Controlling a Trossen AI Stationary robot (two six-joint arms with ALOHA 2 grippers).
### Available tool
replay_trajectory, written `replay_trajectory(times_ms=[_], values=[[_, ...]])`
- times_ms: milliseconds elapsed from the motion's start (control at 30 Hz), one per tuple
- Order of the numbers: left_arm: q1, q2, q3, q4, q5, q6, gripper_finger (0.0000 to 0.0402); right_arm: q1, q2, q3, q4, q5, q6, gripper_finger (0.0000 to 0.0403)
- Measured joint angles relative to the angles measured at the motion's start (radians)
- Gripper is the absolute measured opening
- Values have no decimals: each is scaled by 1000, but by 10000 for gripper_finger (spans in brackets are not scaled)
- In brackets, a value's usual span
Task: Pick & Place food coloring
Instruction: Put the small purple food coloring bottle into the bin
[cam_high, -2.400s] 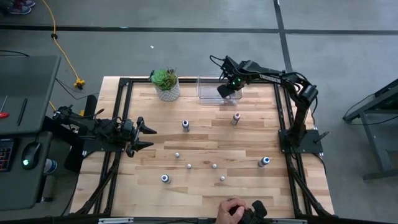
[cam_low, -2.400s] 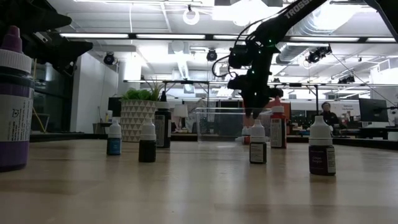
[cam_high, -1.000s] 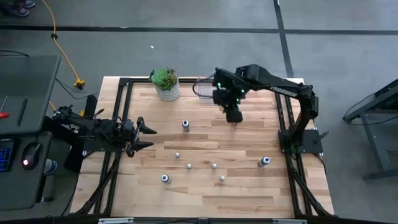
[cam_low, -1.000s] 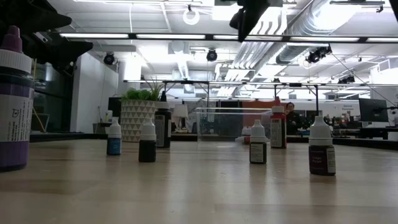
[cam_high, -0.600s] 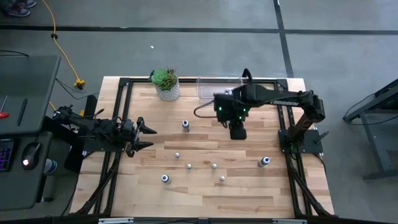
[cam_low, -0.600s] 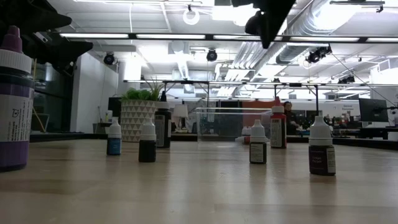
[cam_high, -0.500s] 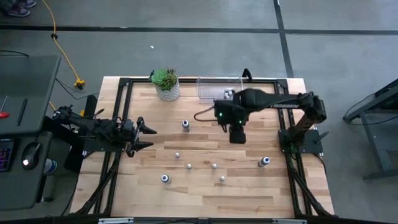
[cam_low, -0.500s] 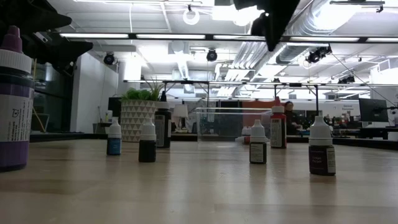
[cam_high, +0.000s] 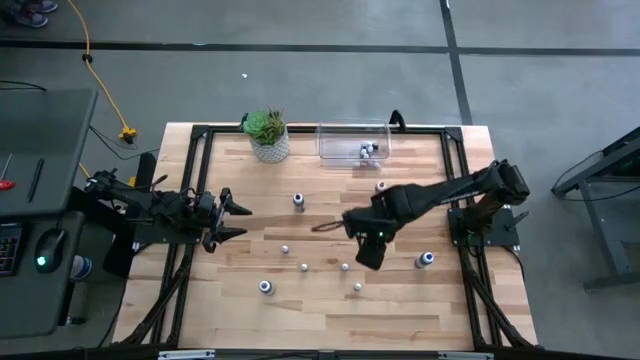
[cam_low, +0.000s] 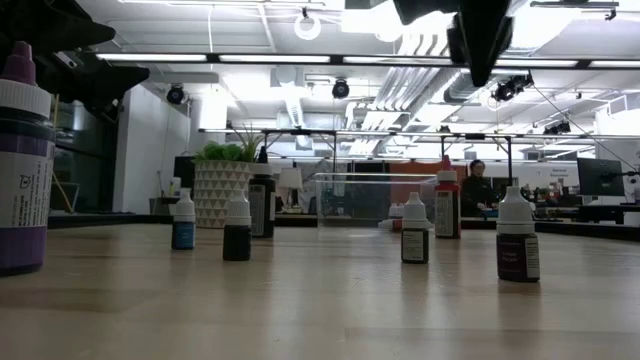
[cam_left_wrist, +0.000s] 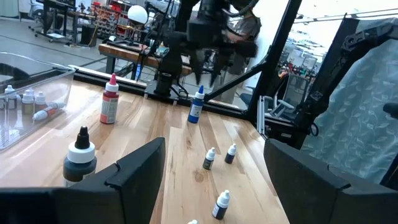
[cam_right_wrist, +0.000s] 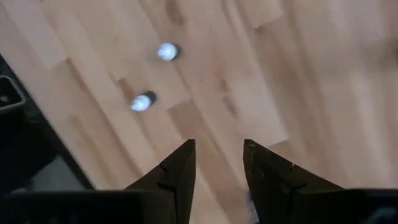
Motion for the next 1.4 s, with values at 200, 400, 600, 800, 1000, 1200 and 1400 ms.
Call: replay_trajectory(times_ms=[200,400,600,800,1000,1200,1400], values=[[0,0,0,0,0,0,271,70,48,-3,52,-12,177,124],[0,0,0,0,0,0,271,112,98,-3,149,-48,244,124],[0,0,0,0,0,0,271,146,130,-3,181,-39,239,124],[0,0,0,0,0,0,271,182,164,-3,176,13,230,124],[0,0,0,0,0,0,271,227,210,-2,173,65,202,124],[0,0,0,0,0,0,271,252,220,-2,194,157,219,124],[0,0,0,0,0,0,271,272,224,-2,221,176,240,126]])
